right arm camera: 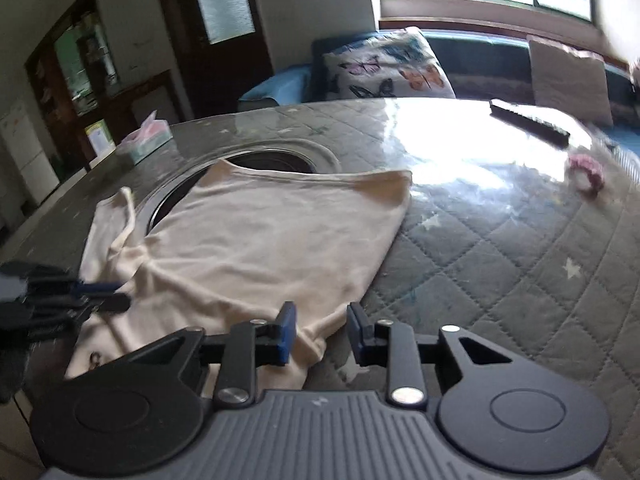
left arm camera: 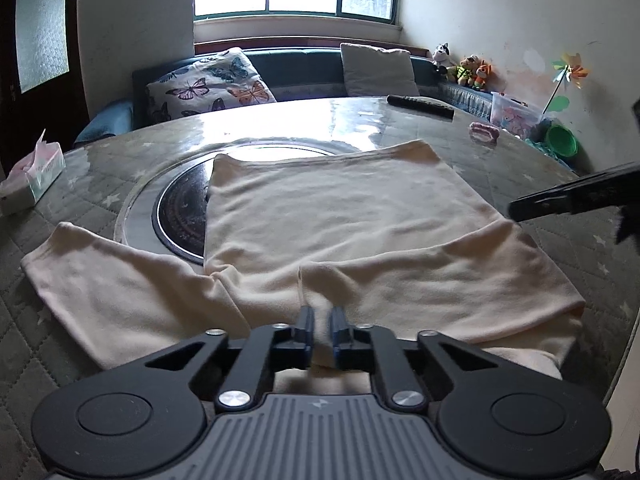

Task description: Fold clothes

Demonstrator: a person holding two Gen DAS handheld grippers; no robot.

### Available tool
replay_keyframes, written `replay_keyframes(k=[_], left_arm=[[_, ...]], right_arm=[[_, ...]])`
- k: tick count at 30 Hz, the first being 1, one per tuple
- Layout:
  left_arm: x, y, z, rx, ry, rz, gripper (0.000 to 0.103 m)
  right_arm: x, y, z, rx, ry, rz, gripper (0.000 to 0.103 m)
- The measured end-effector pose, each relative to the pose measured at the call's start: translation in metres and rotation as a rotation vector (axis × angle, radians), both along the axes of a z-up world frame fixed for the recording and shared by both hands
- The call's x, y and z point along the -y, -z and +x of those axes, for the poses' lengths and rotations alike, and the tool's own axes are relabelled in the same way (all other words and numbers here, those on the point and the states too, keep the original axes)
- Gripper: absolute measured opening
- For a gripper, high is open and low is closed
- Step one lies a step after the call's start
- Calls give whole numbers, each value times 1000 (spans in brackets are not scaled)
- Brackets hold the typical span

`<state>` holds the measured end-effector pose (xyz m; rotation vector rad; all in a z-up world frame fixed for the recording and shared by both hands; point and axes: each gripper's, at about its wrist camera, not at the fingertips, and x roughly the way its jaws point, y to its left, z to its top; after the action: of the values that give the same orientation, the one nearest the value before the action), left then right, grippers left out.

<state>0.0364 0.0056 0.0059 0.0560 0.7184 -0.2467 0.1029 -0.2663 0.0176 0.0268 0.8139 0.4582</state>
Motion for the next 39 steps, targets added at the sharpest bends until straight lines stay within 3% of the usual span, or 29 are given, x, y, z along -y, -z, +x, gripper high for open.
replay_keyframes(k=[2, 4, 9, 13, 19, 23, 28, 30, 34, 39], left_arm=[[-2, -4, -2, 12, -2, 2, 6], [-5, -9, -5, 25, -2, 4, 6], [-7, -8, -5, 20, -5, 28, 6], [-7, -5, -3, 9, -4, 34, 6], [-6, -1, 1, -7, -3, 42, 10], [-14, -4, -2, -8, -17, 27, 10], [-29, -10, -8, 0, -37, 0, 10], [-40, -14, -8, 12, -66, -5, 14], [-68, -17, 1, 22, -179, 3, 34], [-107, -16, 18, 23, -350, 23, 45]], right_arm=[[-1, 9, 11, -23, 19, 0, 21], [-2, 18, 18, -41, 35, -25, 9], [4, 23, 21, -23, 85, -71, 2], [17, 23, 23, -34, 124, -54, 2], [11, 6, 1, 3, 25, 15, 8], [-10, 9, -9, 23, -67, -40, 8], [-15, 10, -6, 20, -64, -62, 16], [-20, 0, -9, 50, -76, -73, 16], [-46, -12, -16, 74, -196, -74, 16], [-97, -2, -20, 68, -359, -104, 16]])
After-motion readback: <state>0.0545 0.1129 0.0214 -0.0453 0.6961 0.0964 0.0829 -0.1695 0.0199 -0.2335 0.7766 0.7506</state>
